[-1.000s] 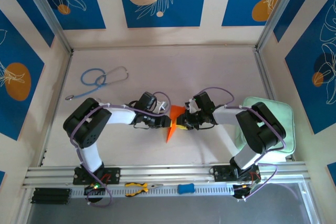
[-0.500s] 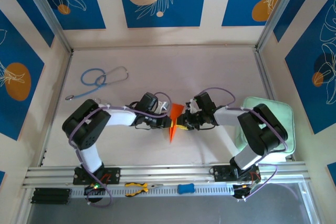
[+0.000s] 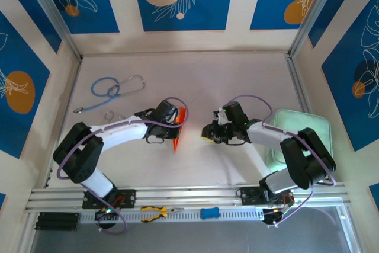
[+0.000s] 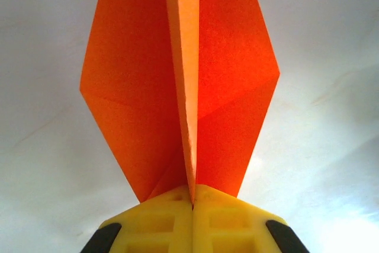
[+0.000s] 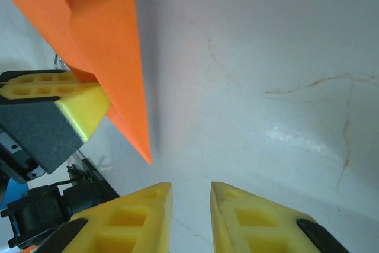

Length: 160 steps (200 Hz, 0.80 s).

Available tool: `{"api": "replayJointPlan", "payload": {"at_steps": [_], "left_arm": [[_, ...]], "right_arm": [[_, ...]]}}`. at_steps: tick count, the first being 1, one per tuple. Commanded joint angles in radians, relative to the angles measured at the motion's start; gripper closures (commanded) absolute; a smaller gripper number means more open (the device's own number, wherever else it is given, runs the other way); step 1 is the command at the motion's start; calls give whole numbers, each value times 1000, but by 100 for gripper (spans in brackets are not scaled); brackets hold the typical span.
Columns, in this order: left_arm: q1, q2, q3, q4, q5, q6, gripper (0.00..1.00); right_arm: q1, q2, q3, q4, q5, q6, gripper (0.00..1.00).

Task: Fold a paper plane with a square sheet of paper (pick it up from the middle)
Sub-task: Move a paper plane to the center of the table.

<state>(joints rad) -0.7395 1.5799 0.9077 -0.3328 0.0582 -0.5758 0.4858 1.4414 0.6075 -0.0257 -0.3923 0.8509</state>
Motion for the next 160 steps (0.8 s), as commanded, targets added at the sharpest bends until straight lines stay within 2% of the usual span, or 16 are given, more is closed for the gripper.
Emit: {"api": "replayJointPlan", "payload": {"at_steps": [1, 54, 96, 160], "left_arm": [[-16, 4, 33, -114, -106, 23, 95], [-31, 22, 27, -68, -29, 38, 95], [-41, 15, 1, -39, -11, 19, 95], [-52, 21, 1, -34, -13, 11, 94]], "right_arm": [[16, 8, 24, -26, -3, -2, 75], [52, 59, 57, 68, -52, 45, 72], [86, 131, 145, 110, -37, 144, 62], [122, 268, 225, 179, -48, 237, 58]]}}
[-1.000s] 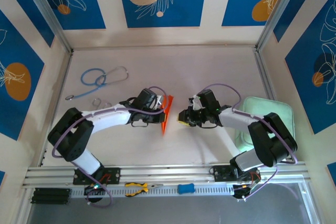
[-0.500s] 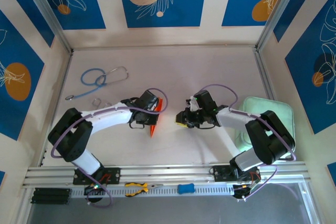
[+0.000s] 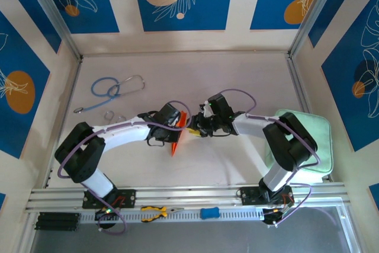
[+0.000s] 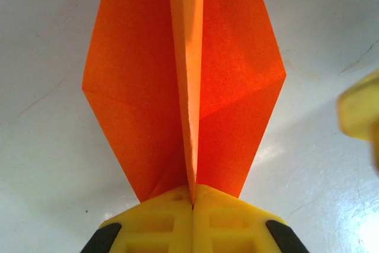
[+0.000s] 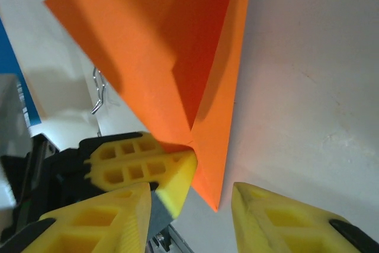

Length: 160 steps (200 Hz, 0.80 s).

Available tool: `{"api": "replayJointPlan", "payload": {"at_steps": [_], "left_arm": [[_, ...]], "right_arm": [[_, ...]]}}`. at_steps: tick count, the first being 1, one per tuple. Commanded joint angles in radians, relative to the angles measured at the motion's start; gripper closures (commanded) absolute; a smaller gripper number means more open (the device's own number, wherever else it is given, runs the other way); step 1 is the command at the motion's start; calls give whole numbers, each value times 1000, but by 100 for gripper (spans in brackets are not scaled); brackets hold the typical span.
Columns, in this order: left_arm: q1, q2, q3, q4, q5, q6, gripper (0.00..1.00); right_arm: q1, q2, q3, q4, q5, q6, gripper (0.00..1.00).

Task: Fold a paper plane with a square sheet of paper (pick it up from the middle)
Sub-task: Move a paper plane to the center of the table.

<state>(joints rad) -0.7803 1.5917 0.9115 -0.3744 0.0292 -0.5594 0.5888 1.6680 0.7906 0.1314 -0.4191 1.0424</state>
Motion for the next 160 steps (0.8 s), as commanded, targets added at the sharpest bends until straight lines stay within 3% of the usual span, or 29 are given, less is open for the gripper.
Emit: {"api": "replayJointPlan", "payload": {"at_steps": [1, 51, 110, 160], "left_arm": [[-11, 10, -2, 8, 15, -5, 94], [-18, 19, 3, 8, 11, -5, 93], [-20, 17, 24, -3, -2, 34, 87], [-19, 14, 40, 3, -15, 85, 79]], "right_arm": [[20, 43, 43, 22, -22, 45, 58], [29, 117, 68, 2, -19, 53, 60], [13, 110, 44, -49, 9, 14, 86], [12, 112, 47, -47, -9, 2, 92]]}}
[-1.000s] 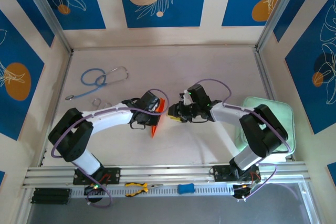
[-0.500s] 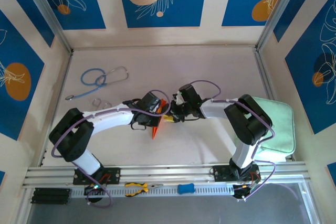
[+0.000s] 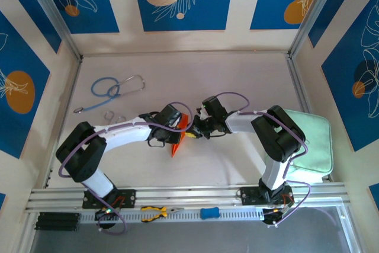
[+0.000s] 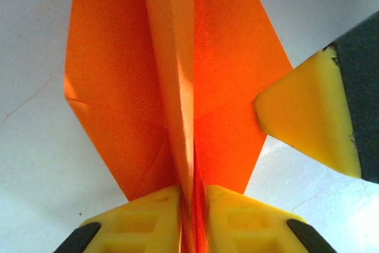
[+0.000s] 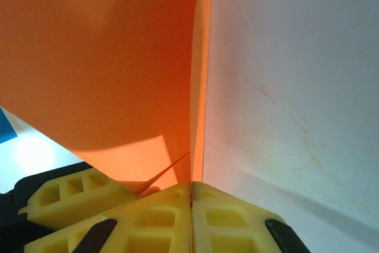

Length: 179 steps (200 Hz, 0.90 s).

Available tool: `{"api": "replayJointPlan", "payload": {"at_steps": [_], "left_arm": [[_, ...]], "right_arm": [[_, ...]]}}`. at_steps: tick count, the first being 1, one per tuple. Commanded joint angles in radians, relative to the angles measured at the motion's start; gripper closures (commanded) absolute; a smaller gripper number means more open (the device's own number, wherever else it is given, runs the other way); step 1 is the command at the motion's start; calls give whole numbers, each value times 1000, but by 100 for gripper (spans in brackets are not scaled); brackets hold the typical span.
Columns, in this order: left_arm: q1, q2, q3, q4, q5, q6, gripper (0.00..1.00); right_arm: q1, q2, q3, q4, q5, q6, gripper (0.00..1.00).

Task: Fold a paper plane with a square sheet of paper (pick it up from the middle)
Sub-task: Move a paper plane to the center of the table.

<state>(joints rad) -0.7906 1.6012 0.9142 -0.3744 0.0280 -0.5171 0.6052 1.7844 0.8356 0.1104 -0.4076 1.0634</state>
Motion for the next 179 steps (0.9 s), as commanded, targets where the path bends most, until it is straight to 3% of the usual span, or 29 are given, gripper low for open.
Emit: {"api": "replayJointPlan", "payload": {"at_steps": [1, 179], "left_arm": [[-9, 5, 37, 3, -15, 43, 79], [-26, -41, 30, 19, -54, 71, 64]], "right_arm": [[-4, -6, 2, -26, -21, -19, 92], [-4, -4, 7, -24, -26, -14, 93]]}}
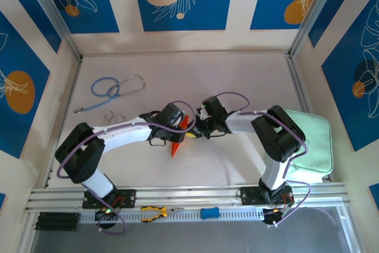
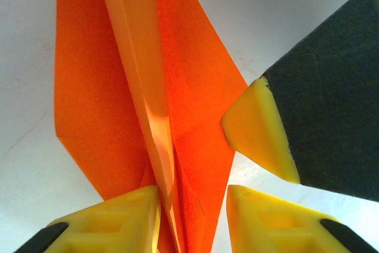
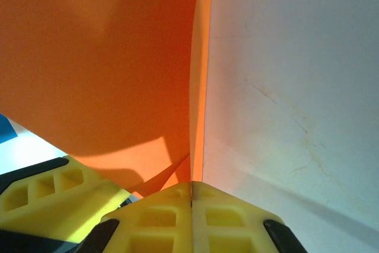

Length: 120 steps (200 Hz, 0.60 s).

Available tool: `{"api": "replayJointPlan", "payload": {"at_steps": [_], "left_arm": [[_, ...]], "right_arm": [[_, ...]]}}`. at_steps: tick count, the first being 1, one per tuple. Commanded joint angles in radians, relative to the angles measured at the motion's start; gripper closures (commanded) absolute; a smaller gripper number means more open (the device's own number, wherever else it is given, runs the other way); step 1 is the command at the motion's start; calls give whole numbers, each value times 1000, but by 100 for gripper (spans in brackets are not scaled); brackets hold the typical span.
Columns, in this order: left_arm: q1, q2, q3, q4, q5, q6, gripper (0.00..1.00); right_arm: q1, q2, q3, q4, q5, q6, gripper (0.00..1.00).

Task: Fold a paper plane with a square sheet of paper (pick it up from the middle)
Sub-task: Move a paper plane to the center of the table.

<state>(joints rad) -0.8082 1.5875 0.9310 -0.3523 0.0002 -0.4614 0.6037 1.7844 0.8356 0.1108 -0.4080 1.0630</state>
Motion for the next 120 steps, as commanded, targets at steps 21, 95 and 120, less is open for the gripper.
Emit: {"api": "replayJointPlan", "payload": {"at_steps": [21, 95, 120], "left_arm": [[-11, -33, 3, 2, -27, 17, 63], [-9, -42, -3, -29, -40, 8, 57], [-10, -20, 0, -39, -34, -8, 57]], "right_arm": [[-2, -3, 7, -25, -27, -14, 93], [-4, -1, 9, -26, -26, -14, 93], [-1, -3, 8, -26, -26, -14, 93]]}}
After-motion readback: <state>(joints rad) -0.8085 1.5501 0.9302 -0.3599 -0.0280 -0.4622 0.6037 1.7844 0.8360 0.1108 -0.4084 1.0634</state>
